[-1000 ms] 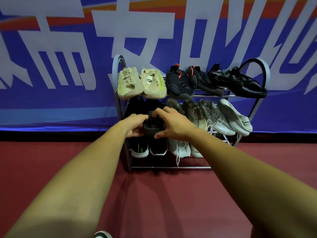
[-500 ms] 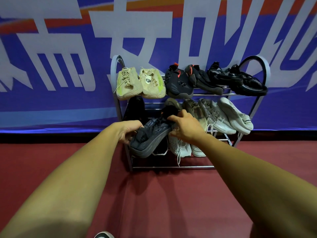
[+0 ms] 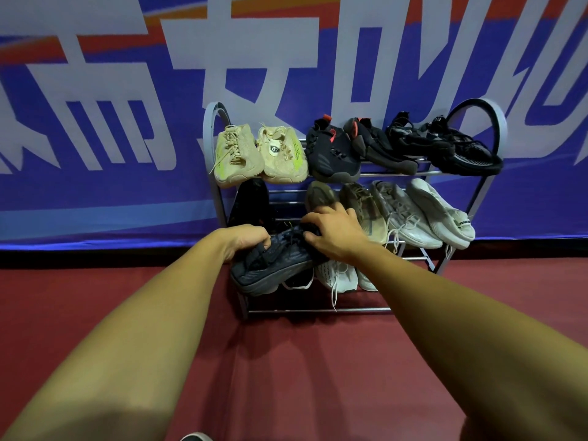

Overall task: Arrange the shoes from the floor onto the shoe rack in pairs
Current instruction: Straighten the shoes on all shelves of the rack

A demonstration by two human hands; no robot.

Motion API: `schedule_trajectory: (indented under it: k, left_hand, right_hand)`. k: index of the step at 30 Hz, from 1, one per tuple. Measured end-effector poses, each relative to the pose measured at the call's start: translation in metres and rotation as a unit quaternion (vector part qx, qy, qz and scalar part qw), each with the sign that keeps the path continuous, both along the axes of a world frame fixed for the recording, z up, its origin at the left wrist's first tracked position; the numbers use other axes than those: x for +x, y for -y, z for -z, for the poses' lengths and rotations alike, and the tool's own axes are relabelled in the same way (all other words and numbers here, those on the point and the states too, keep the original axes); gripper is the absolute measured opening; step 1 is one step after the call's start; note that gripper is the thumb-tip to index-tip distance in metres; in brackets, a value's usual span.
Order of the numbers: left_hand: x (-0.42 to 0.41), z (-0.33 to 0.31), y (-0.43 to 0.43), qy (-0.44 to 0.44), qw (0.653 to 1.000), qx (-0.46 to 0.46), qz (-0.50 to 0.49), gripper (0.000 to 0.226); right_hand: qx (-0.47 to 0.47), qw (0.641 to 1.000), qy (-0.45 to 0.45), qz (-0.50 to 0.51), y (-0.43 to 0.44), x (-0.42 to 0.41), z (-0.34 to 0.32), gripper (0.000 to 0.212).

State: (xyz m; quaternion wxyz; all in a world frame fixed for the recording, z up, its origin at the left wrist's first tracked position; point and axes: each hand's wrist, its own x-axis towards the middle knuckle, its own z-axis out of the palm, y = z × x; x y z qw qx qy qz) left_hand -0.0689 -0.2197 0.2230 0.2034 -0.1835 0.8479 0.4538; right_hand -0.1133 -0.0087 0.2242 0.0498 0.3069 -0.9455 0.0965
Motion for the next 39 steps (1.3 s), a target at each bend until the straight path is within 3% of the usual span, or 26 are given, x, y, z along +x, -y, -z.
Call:
schedule_trajectory:
  k: [3,7,13,18,22,25,28,36,39]
  left_hand:
    - [0.0,-0.001,-0.002,0.008,1.0,0.001,0.015,0.017]
    - [0.001,-0.006,-0.007,-0.006,0.998,-0.027,0.063,0.039]
    - [0.002,-0.01,-0.013,0.006,0.995,-0.042,0.093,0.033]
    - [0.002,-0.008,-0.016,0.03,0.993,-0.025,0.108,0.042]
    - [-0.003,-0.007,-0.013,-0.002,0.996,-0.013,0.089,0.035]
    - [-0.006,-0.006,-0.01,-0.07,0.994,-0.01,0.078,0.019]
    - [-0.01,-0.002,-0.007,-0.146,0.987,-0.031,0.063,0.013]
    - [-0.003,-0.009,-0.003,-0.143,0.983,0.097,-0.06,0.067]
    - [0.0,-0.009,-0.01,-0.167,0.982,0.074,-0.041,0.08]
  right_hand:
    - [0.026,1.0,-0.006,-0.016,0.003,-0.002,-0.003,0.042]
    - [0.051,0.998,0.012,-0.025,0.009,-0.003,-0.007,0.043]
    - [0.013,0.978,0.207,-0.022,0.007,0.003,-0.014,0.031]
    - [-0.006,0.956,0.291,-0.045,-0.002,0.001,-0.016,0.022]
    - [-0.039,0.956,0.286,-0.057,-0.011,-0.002,-0.015,0.022]
    - [-0.034,0.968,0.245,-0.047,-0.017,-0.008,-0.014,0.03]
    - [-0.047,0.975,0.216,-0.018,-0.023,-0.011,-0.011,0.024]
    - [-0.164,0.959,0.205,0.111,-0.031,-0.02,-0.009,0.03]
    - [-0.217,0.944,0.192,0.158,-0.029,-0.023,-0.007,0.028]
